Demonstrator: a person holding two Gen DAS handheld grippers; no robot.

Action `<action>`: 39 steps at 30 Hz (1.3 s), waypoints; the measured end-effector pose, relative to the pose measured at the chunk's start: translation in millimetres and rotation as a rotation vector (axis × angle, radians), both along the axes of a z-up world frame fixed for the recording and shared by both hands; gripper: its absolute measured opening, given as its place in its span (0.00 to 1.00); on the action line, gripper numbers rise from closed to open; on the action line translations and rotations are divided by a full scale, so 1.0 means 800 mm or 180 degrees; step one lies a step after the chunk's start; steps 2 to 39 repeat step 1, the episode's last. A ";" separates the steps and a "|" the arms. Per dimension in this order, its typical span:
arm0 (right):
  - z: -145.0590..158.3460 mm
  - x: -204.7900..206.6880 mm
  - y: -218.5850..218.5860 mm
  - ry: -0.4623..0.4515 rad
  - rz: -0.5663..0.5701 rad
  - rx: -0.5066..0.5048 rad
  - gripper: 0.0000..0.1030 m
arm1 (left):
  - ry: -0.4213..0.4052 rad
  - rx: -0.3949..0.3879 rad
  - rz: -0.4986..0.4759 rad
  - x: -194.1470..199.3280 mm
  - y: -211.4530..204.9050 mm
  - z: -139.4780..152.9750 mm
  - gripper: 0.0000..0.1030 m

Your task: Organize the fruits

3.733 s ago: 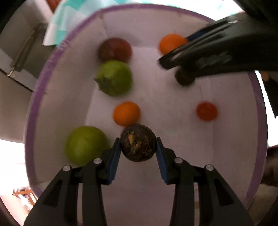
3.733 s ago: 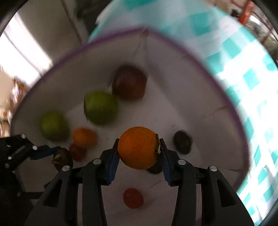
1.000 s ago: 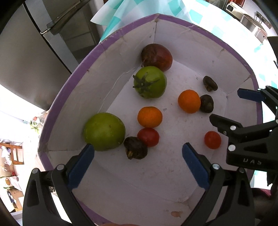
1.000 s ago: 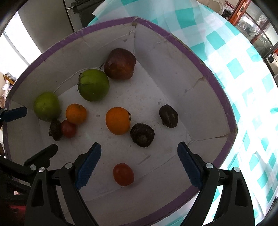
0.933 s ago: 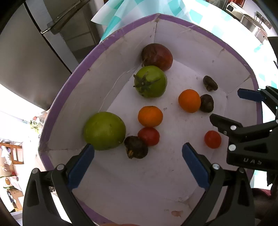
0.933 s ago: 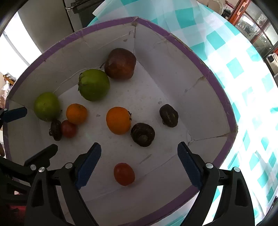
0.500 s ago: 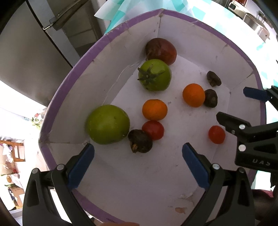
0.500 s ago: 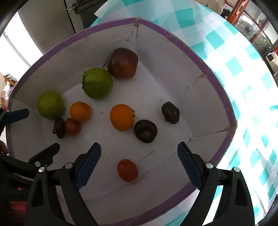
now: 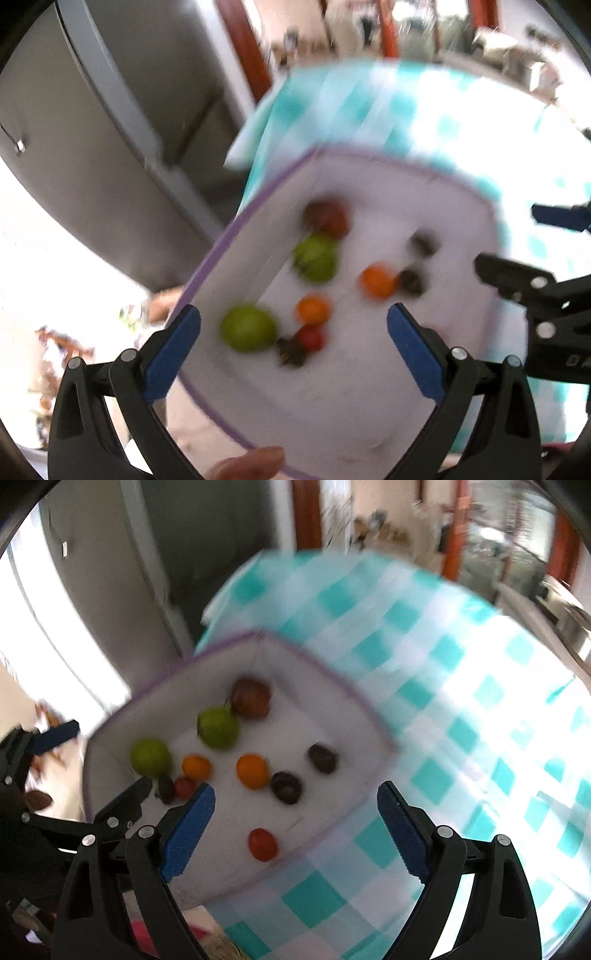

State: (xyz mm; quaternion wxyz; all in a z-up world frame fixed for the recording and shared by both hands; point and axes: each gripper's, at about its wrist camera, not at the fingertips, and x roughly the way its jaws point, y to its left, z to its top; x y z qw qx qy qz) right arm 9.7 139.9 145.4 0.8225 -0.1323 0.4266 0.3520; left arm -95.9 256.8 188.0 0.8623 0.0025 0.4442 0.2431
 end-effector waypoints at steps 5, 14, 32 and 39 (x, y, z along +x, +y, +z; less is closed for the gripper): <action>0.006 0.001 -0.022 -0.0036 -0.0098 0.0111 0.84 | -0.0140 -0.0014 -0.0081 0.001 -0.020 0.010 0.98; 0.006 0.001 -0.022 -0.0036 -0.0098 0.0111 0.84 | -0.0140 -0.0014 -0.0081 0.001 -0.020 0.010 0.98; 0.006 0.001 -0.022 -0.0036 -0.0098 0.0111 0.84 | -0.0140 -0.0014 -0.0081 0.001 -0.020 0.010 0.98; 0.006 0.001 -0.022 -0.0036 -0.0098 0.0111 0.84 | -0.0140 -0.0014 -0.0081 0.001 -0.020 0.010 0.98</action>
